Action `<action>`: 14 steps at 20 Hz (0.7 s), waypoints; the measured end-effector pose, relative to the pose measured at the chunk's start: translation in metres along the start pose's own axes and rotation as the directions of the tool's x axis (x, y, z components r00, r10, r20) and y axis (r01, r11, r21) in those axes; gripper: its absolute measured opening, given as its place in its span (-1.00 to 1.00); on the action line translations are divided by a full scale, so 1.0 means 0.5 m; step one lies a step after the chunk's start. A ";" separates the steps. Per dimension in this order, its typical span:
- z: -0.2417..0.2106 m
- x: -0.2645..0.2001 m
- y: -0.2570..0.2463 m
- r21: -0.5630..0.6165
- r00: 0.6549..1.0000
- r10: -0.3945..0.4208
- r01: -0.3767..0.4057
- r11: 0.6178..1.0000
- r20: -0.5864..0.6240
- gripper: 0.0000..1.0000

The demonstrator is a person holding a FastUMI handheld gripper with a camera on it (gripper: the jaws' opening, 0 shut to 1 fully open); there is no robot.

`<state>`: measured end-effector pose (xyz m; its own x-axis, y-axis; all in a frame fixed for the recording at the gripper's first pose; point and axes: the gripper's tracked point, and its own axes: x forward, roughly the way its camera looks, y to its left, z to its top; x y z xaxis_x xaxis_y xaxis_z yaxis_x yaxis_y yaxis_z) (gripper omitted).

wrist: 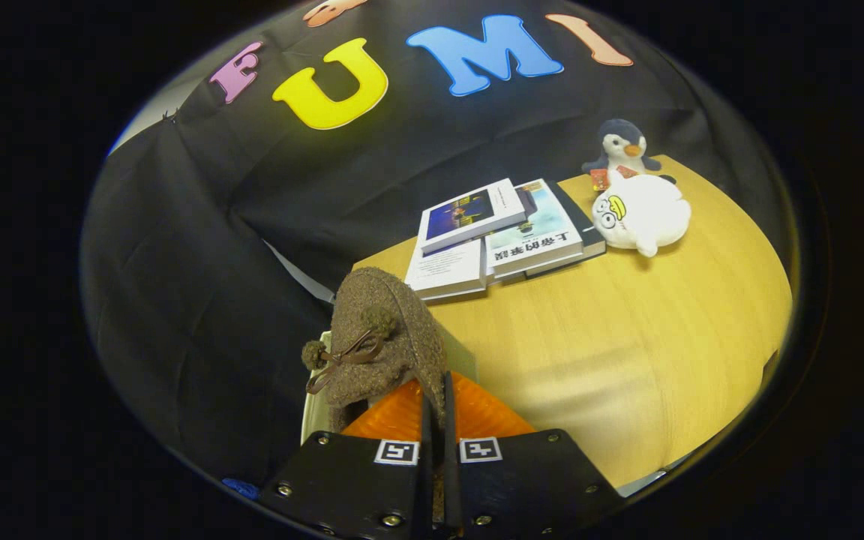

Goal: Open the storage box then place both shoes into the box .Put the left shoe in first, then the right shoe, with the right side of both shoes facing outward in a uniform manner.

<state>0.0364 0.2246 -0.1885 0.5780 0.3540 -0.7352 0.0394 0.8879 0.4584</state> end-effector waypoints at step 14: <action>-0.082 0.078 0.083 0.055 1.000 0.021 -0.020 0.998 -0.018 0.23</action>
<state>0.0272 0.2873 -0.2187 0.5637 0.3782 -0.7343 0.0725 0.8629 0.5001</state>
